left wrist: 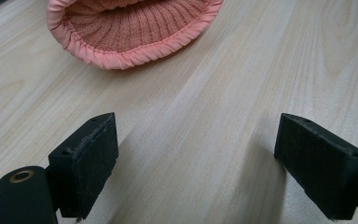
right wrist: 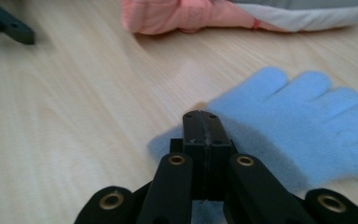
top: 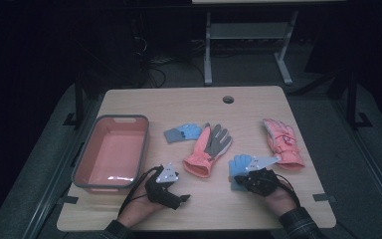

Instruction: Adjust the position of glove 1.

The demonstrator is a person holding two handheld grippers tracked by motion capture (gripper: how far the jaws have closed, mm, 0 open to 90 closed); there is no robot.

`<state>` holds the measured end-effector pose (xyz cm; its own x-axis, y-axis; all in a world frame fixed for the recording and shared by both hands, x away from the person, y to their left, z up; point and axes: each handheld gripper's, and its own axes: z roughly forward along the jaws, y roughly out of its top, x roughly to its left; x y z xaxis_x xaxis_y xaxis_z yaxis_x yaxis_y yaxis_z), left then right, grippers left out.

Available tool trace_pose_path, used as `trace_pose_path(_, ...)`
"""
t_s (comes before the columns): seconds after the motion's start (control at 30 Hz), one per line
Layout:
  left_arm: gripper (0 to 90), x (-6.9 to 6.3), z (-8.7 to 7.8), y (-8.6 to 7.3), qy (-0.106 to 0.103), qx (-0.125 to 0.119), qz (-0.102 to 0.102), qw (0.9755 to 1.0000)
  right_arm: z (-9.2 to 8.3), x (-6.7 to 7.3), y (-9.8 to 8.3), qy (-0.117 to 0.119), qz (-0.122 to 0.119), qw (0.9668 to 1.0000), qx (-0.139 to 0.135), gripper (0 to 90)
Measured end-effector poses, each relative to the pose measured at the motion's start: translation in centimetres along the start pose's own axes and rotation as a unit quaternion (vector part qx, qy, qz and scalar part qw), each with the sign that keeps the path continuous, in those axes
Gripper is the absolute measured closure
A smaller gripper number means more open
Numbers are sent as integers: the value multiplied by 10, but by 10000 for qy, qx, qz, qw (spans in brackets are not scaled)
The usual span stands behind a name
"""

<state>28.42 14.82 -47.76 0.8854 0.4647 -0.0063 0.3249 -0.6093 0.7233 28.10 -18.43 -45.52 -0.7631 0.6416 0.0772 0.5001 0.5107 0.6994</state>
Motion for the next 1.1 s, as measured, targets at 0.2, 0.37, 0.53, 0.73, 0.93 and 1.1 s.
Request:
trace_pose_path(0.2,126,0,0,0,3,-19,-19,10000,-16,-22,-1,-421,60,9988,-222,900)
trace_pose_path(0.37,127,0,0,0,2,-17,-23,10000,-12,-41,-4,-461,158,9987,-169,900)
trace_pose_path(0.53,126,0,0,0,-10,20,-5,10000,-2,-42,-2,-371,128,9992,-25,900)
trace_pose_path(0.73,126,0,0,0,-9,20,0,10000,6,-33,-1,-187,3,9996,198,900)
trace_pose_path(0.93,126,0,0,0,-7,10,10,10000,8,-21,0,17,-145,9996,257,900)
trace_pose_path(1.1,126,0,0,0,-8,13,14,10000,12,-10,3,194,-276,9990,307,900)
